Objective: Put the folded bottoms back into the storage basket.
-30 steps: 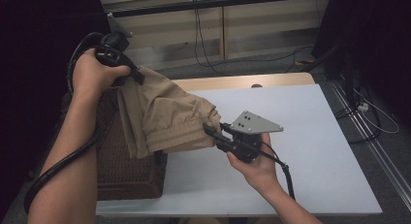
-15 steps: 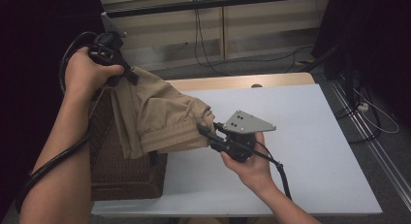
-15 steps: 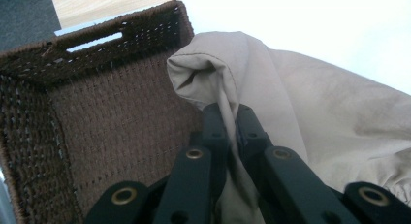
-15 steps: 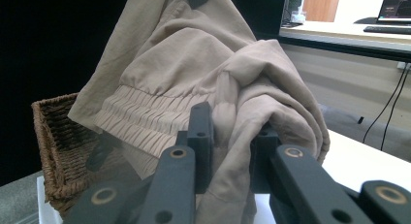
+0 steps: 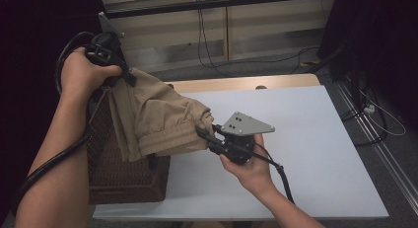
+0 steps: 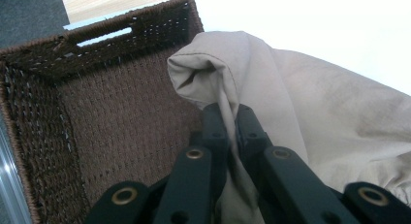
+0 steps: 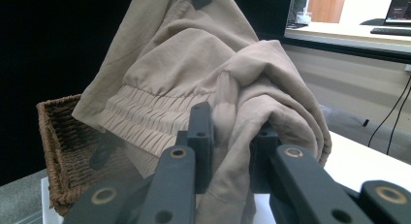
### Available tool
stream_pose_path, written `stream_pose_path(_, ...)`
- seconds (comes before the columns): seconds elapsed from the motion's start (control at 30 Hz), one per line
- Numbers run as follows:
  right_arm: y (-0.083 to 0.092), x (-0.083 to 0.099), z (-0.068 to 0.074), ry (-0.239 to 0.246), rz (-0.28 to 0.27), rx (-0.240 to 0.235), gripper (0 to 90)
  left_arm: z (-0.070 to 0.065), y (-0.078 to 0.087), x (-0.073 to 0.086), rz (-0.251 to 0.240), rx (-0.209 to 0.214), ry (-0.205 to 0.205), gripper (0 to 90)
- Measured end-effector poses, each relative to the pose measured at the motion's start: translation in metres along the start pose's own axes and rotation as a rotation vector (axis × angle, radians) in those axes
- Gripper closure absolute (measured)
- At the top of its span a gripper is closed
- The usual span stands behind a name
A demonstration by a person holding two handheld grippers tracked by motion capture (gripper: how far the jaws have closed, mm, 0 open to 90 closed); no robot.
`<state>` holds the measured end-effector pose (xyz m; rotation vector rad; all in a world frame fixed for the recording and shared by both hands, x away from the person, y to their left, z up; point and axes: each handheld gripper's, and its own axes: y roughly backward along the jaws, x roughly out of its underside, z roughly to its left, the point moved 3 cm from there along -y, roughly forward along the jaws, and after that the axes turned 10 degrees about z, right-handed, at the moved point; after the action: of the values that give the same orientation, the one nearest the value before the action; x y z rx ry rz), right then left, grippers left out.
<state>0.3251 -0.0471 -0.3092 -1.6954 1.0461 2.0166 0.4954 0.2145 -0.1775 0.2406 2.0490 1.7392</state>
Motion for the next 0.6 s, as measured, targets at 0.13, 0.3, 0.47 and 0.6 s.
stream_pose_path(0.13,-0.002,-0.001,0.002,0.0,0.001,-0.003,77.1,0.003,0.001,0.001,-0.003,0.0,0.006,85.8)
stream_pose_path(0.3,-0.005,-0.002,0.005,0.004,0.005,-0.009,77.0,0.007,0.001,0.002,0.006,-0.002,0.011,85.8)
stream_pose_path(0.47,-0.007,-0.003,0.007,0.011,0.004,-0.011,77.0,0.01,0.001,0.003,0.013,-0.005,0.012,85.8)
stream_pose_path(0.6,-0.009,-0.003,0.007,0.012,0.006,-0.012,77.0,0.012,0.002,0.003,0.015,-0.008,0.015,85.8)
